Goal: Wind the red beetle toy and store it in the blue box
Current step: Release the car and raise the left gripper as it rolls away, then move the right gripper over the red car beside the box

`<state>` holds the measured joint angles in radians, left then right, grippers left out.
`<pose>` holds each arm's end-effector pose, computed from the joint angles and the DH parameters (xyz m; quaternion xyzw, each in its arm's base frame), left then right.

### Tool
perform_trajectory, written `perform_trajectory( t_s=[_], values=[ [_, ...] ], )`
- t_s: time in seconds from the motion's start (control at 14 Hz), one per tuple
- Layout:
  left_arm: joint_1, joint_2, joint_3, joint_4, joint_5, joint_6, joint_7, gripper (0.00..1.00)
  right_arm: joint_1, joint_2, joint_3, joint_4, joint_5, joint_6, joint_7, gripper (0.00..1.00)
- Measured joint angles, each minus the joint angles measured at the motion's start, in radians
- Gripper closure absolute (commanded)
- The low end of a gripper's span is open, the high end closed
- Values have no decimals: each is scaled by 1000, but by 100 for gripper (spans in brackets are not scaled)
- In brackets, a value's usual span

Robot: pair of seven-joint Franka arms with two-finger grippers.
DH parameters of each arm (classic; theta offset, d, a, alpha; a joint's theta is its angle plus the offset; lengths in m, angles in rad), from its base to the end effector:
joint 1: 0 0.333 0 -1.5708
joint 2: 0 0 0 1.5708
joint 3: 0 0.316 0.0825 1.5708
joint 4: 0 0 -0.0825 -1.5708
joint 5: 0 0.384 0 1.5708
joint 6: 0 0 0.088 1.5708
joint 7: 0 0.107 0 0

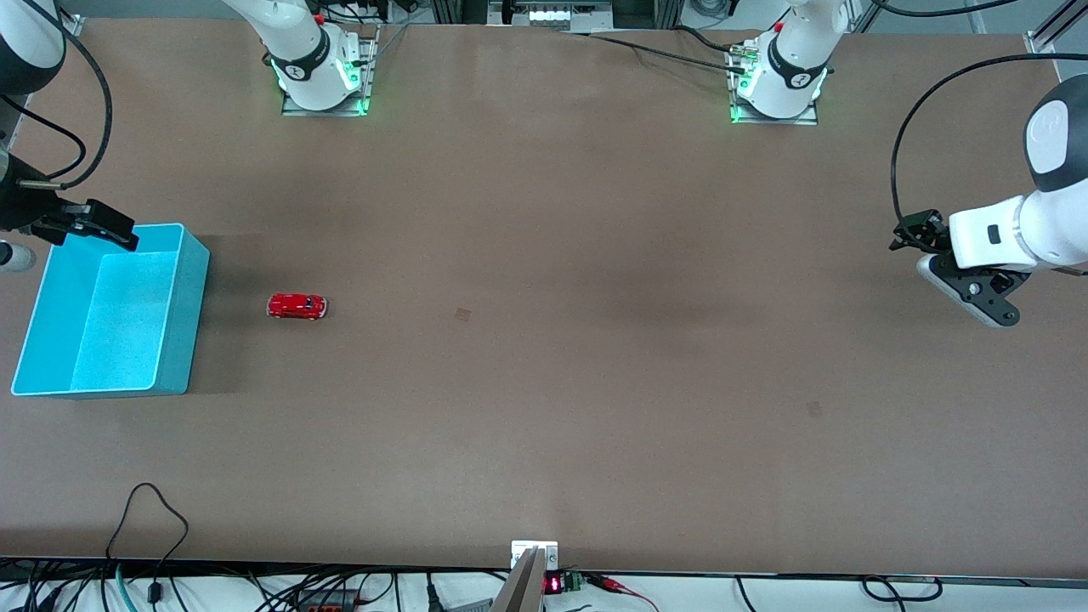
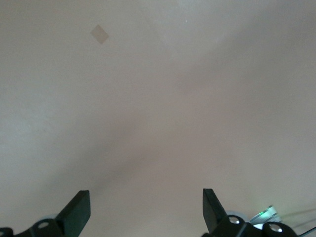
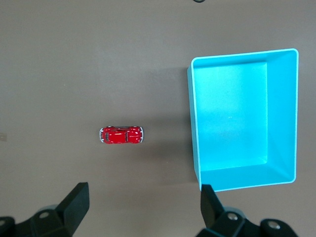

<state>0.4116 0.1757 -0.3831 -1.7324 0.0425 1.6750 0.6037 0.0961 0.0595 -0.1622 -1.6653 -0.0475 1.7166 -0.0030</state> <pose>0.5847 0.0325 0.4629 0.9515 -0.2871 -0.1006 0.0456 0.5788 -0.0404 0.5590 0.9992 -0.0279 -0.0047 0.0281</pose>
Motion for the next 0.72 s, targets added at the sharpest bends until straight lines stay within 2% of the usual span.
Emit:
perform_trajectory(
  t_s=[0.14,0.21,0.29,0.5,0.57,0.72],
  values=[
    [-5,1,-30,65,-1,-65,-131,0,0,1,0,0,0,0,-1,0],
    [-21,0,-30,101,-1,-87,-183,0,0,5,0,0,0,0,-2,0],
    [-60,-4,1,128,-2,-99,-231,0,1,11,0,0,0,0,-2,0],
    [-301,-49,273,160,-69,-104,-429,0,5,36,3,-1,0,1,-2,0],
    [-357,-72,343,160,-85,-104,-488,0,11,53,5,-2,0,10,-7,0],
    [-408,-122,418,151,-88,-95,-559,0,36,108,8,-3,0,46,-16,0]
  ],
)
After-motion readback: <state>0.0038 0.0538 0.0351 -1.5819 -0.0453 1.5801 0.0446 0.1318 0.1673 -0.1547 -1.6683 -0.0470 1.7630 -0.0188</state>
